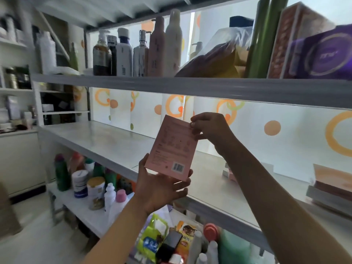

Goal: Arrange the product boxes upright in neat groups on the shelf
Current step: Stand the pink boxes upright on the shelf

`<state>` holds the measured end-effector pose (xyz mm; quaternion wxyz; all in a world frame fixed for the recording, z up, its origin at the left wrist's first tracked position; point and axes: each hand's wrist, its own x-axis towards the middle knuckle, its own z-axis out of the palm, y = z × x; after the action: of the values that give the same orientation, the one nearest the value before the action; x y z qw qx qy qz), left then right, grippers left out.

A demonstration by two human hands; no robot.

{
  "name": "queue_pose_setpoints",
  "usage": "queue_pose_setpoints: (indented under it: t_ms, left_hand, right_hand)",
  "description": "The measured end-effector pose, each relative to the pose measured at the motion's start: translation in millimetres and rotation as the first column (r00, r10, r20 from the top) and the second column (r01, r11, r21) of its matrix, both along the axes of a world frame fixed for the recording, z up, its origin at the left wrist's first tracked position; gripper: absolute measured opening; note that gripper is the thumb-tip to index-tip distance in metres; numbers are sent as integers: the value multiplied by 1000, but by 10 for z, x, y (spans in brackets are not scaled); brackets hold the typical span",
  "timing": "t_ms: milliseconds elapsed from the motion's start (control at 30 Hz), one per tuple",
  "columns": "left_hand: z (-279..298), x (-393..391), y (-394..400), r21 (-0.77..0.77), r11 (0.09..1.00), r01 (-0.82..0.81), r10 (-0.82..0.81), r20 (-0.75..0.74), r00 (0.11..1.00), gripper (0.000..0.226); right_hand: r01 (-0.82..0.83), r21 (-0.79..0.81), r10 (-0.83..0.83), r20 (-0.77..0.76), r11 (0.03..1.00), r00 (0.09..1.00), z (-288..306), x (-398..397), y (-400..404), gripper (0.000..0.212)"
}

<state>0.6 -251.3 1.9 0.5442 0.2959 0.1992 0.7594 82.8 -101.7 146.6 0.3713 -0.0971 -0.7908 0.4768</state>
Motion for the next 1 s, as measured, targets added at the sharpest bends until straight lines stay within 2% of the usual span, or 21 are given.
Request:
queue_pose_setpoints:
  t_ms: [100,267,333,400,467,533,567,633,667,733,800,867,933,1000]
  left_hand:
    - [-3,-98,99,-20,999,-25,24,-15,1000,86]
    - [-34,-309,312,-52,998,-18,16,-49,999,88]
    - [42,-383,403,-88,992,-91,79,-133,988,86]
    - [120,-429,539,-126,968,-216,177,-264,948,89]
    - [182,-408,703,-136,886,-443,344,-448,825,90]
    - [192,-362,841,-29,717,-697,538,-613,579,89]
    - [178,-365,892,32,622,-782,589,-677,441,96]
    - [137,-422,984,97,483,-870,578,-782,234,113]
    - [111,-462,1025,110,449,-887,553,-813,179,119]
    - [27,-554,1126,124,398,-909,510,-853,107,125]
    - [-31,-631,1214,144,345,-927,459,-888,33,127]
    - [-50,-701,1287,147,331,-932,400,-917,-3,131]
    - [-52,-799,1346,132,369,-920,385,-923,22,125]
    - [-47,-886,1395,80,413,-907,391,-915,97,113]
  right_hand:
    - [40,55,-39,-26,998,999,-64,-107,96,17]
    - [40,174,-55,81,984,995,-83,-218,322,4]
    - [10,134,-25,109,991,994,-92,-262,406,11]
    - [5,85,-17,142,996,990,-101,-320,476,27]
    - [-4,-2,5,160,1000,987,-117,-362,513,44]
    - [1,-35,4,163,999,987,-147,-391,546,53]
    - [-3,-40,9,152,999,988,-169,-395,552,52]
    - [-37,-93,45,89,995,995,-221,-407,598,43]
    - [-64,-121,71,57,991,996,-246,-404,628,37]
    - [-91,-84,95,42,992,995,-292,-415,696,38]
    - [-43,25,42,68,999,997,-342,-445,754,44]
    - [27,55,-30,39,998,999,-409,-499,834,45]
    - [89,8,-89,4,996,996,-495,-558,963,47]
    - [139,-12,-139,-9,990,990,-586,-621,1115,50]
